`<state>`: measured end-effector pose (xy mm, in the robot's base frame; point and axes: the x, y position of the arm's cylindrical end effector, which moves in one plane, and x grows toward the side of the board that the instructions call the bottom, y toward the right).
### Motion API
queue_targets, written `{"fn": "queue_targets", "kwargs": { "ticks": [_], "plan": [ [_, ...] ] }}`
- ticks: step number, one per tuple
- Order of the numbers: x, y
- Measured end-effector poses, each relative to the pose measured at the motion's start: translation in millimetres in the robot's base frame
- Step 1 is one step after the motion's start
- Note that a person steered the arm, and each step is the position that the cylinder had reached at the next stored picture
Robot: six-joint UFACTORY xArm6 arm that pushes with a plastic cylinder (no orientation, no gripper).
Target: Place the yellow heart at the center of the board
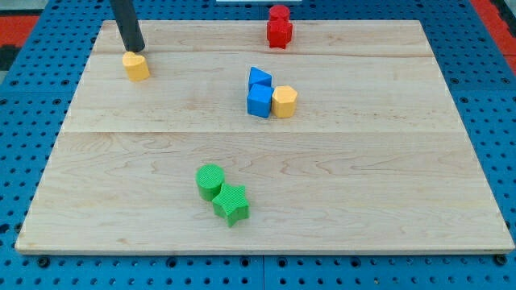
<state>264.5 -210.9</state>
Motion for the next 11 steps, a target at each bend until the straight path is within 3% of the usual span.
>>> {"fn": "queue_targets", "kwargs": {
  "ticks": [1, 2, 3, 4, 5, 6, 8, 9, 10, 11],
  "plan": [
    [15.3, 36.7],
    [23.9, 30.3],
    [-18.1, -12.6],
    [35.7, -11.8],
    [62.4, 77.7],
    [133.3, 85.5],
    [183.2, 45.3],
    [184.8, 119.4],
    [179.4, 150.8],
    [167.2, 124.4]
  ]
}}
